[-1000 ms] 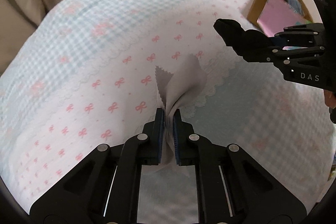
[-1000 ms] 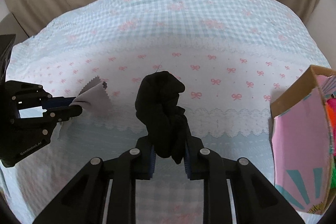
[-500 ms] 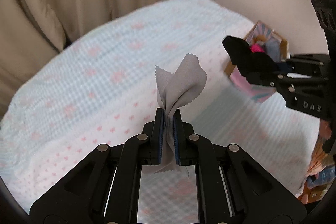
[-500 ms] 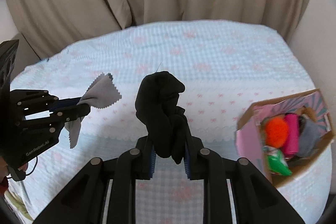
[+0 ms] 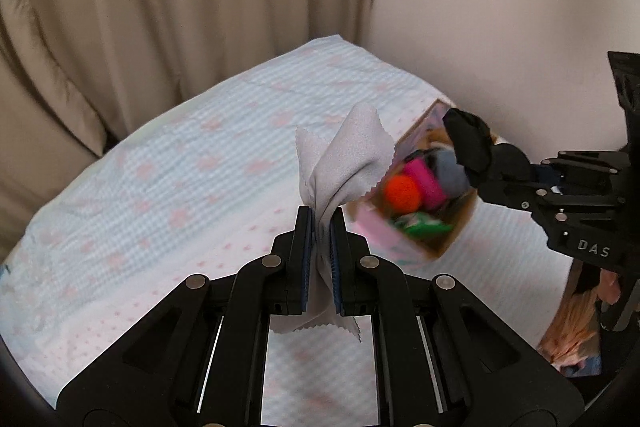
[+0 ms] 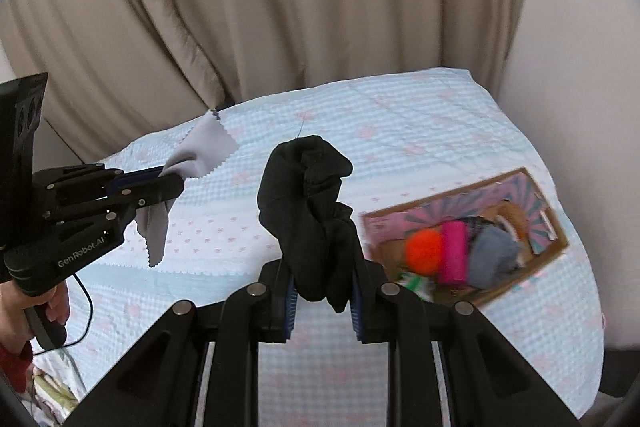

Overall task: Organize soft objects
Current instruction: 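Lift the cloth and plush and carry both over the cardboard box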

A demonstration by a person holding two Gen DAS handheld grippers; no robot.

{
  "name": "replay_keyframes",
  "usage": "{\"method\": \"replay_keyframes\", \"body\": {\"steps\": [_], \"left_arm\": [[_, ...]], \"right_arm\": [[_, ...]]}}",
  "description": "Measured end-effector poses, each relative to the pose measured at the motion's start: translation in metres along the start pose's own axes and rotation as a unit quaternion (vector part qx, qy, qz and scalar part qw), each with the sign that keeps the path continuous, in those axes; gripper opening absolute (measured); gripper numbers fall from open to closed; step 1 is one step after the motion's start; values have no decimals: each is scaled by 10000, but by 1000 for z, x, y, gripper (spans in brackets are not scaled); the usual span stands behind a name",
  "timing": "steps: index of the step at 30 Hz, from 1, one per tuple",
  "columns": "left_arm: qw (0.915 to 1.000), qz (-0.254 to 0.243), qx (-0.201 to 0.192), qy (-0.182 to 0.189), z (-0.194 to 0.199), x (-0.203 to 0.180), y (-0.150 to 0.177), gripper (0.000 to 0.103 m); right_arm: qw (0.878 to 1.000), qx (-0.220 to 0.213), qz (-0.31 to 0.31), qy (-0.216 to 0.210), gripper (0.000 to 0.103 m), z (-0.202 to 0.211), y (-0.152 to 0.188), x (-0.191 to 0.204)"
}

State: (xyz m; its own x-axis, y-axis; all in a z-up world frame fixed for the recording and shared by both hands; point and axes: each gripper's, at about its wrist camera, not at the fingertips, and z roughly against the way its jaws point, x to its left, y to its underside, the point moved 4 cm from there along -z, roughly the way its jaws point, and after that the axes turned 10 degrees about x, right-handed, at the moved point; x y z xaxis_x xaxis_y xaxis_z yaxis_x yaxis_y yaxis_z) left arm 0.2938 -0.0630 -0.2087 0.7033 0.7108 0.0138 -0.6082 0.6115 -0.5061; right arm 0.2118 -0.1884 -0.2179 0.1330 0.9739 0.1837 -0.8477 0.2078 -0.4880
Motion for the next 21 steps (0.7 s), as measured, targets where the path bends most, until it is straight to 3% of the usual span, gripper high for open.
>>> {"method": "replay_keyframes", "body": {"steps": [10,21], "left_arm": [[9991,255,305,156,-65,-108,-54,7],[9932,400,1090,78,-186,-156,-93,7]], "right_arm": [[9998,181,-36,-5,20,12,-15,-139],[9978,638,-193,-60,20,-53,-40,-250]]}}
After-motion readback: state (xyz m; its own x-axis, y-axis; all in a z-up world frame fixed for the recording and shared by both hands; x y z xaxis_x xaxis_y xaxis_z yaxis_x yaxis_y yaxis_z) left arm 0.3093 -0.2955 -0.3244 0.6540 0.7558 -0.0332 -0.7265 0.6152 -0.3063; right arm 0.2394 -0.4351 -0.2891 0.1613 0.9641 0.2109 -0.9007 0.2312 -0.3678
